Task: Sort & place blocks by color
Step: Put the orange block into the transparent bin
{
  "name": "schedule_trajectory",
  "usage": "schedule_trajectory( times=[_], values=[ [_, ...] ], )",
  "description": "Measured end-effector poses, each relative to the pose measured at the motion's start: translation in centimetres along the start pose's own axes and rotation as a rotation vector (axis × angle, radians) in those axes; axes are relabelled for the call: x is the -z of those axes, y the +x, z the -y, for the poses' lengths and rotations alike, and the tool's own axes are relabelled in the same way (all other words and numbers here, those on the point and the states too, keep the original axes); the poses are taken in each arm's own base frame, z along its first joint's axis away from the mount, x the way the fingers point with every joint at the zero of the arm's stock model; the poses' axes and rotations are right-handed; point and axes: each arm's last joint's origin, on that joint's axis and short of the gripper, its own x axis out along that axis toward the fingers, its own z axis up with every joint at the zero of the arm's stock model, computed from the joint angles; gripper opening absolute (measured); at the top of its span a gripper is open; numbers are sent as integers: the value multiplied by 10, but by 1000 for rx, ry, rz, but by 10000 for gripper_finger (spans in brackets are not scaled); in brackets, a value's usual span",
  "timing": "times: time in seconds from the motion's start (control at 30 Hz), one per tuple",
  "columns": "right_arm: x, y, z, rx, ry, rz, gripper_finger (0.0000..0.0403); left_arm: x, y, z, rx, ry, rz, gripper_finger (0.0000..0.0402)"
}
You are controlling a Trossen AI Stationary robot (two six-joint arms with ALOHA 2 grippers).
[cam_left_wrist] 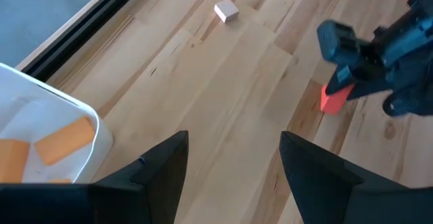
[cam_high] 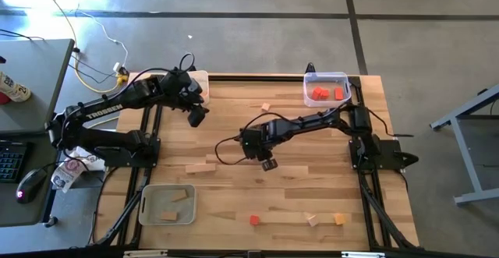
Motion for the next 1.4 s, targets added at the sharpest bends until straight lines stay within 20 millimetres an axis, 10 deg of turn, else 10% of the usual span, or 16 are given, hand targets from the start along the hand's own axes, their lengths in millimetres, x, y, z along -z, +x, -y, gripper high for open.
schedule_trajectory(
  times=[0.73, 1.4],
  values=[
    [36, -64, 18, 257, 243, -223, 107, 0, 0, 4, 11, 54, 0, 219],
    [157, -113, 35, 500, 666, -259, 108, 0, 1, 4, 11, 69, 2, 219]
  ],
)
